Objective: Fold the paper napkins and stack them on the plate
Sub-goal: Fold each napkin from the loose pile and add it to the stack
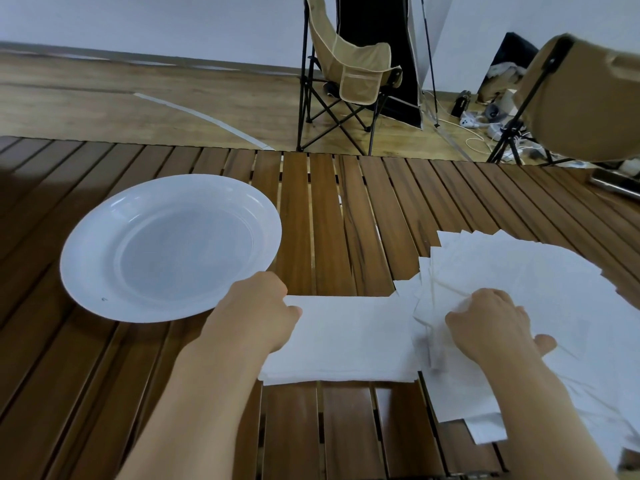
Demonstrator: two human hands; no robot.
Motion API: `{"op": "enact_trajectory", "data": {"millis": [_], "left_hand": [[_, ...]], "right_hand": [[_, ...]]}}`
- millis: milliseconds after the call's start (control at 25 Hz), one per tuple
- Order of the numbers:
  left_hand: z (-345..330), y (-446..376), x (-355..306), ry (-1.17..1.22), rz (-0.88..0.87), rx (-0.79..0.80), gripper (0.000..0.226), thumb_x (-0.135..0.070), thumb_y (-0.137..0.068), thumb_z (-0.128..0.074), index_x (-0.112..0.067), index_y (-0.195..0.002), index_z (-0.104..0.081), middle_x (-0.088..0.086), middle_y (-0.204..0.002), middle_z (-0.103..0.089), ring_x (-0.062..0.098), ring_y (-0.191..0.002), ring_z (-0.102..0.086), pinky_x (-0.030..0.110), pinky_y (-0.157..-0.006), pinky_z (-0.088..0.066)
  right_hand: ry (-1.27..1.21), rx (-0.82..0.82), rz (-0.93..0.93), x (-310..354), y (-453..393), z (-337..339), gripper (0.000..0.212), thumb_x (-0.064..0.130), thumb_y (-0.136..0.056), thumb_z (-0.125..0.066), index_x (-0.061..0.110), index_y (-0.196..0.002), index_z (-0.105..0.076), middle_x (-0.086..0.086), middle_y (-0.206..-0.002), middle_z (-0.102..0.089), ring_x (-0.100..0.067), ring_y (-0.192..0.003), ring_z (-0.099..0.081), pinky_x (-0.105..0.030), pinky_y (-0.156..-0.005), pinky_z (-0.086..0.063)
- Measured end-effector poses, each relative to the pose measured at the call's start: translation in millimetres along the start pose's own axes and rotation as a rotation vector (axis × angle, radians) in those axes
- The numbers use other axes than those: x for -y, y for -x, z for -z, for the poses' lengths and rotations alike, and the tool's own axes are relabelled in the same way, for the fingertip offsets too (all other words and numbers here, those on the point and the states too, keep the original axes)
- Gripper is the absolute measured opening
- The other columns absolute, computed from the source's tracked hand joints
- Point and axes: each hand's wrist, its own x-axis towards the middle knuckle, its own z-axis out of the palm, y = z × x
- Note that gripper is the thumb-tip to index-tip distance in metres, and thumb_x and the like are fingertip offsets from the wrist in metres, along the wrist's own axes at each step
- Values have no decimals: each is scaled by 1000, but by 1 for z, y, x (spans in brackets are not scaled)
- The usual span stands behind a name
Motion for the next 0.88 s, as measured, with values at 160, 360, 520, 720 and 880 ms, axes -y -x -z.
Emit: {"op": "enact_trajectory", "data": {"millis": [160,360,520,720,880], "left_hand": [[1,0,0,9,-13,0,27,-34,-95,-52,-18,-116,-58,1,-109,-58,12,-90,-52,23,-77,-40],[1,0,0,12,-23,3,28,-34,-95,-51,-18,-117,-58,1,-111,-59,12,-89,-51,23,-77,-39],[2,1,0,9,-18,11,27,-34,-95,-51,-17,-115,-59,2,-110,-60,12,-89,-52,23,-77,-40],[4,2,-2,-6,-8,32,28,-35,-95,-51,-17,-115,-59,2,-110,-60,14,-93,-54,24,-78,-41],[5,2,-3,-4,1,38,28,-35,-95,-51,-16,-114,-59,3,-109,-60,13,-92,-54,23,-76,-39]], "right_hand": [[-57,-18,-12,3,6,5,23,6,-87,-45,15,-69,-34,0,-93,-40,-29,-113,-39,-47,-97,-24],[-53,-99,7,6,9,10,28,1,-86,-45,13,-63,-34,-2,-77,-42,-21,-80,-40,-46,-101,-23],[-106,-199,34,7,13,13,22,-4,-80,-46,11,-64,-45,-4,-68,-46,-12,-59,-31,-40,-86,-22],[-136,-268,92,12,13,12,22,-4,-84,-55,14,-74,-61,-3,-70,-54,-20,-65,-40,-36,-83,-32],[-273,-283,176,6,11,10,27,-5,-86,-54,10,-105,-66,-10,-98,-65,-28,-86,-56,-36,-79,-49]]}}
